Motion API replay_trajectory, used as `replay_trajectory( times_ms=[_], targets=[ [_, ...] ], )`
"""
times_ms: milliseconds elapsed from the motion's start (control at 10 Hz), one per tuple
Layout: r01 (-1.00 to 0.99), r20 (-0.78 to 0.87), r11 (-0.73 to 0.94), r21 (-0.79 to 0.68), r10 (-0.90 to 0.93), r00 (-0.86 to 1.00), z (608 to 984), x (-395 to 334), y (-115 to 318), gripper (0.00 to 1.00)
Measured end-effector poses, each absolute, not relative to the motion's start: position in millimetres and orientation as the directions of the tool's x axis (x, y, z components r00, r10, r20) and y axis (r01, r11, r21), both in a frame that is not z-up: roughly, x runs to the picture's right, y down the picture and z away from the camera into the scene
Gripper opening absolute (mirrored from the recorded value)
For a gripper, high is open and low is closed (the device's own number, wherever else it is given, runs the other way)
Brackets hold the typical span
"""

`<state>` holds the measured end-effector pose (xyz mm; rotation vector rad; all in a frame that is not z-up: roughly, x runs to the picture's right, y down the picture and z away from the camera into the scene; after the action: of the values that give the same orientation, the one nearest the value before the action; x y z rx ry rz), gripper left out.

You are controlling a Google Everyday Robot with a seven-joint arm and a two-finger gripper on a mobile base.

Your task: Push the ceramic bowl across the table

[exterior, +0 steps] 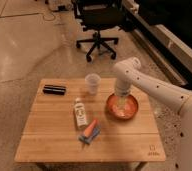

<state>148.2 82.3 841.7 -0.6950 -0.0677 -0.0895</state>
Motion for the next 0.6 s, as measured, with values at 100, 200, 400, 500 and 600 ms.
replay_trajectory(
  times_ms=[100, 200, 400, 500, 600],
  targets=[
    [0.106, 0.094, 0.764, -0.637, -0.059, 0.994, 843.7, 147.9, 81.8, 0.65],
    [0.107, 0.096, 0.763, -0.638, -0.059, 0.994, 845.3, 147.6, 81.6, 0.65],
    [0.111, 0.103, 0.761, -0.639, -0.058, 0.993, 849.5, 146.2, 81.2, 0.65],
    [0.113, 0.106, 0.761, -0.639, -0.058, 0.993, 851.6, 146.0, 81.2, 0.65],
    [0.115, 0.110, 0.760, -0.640, -0.058, 0.992, 854.3, 145.6, 80.9, 0.65]
  ],
)
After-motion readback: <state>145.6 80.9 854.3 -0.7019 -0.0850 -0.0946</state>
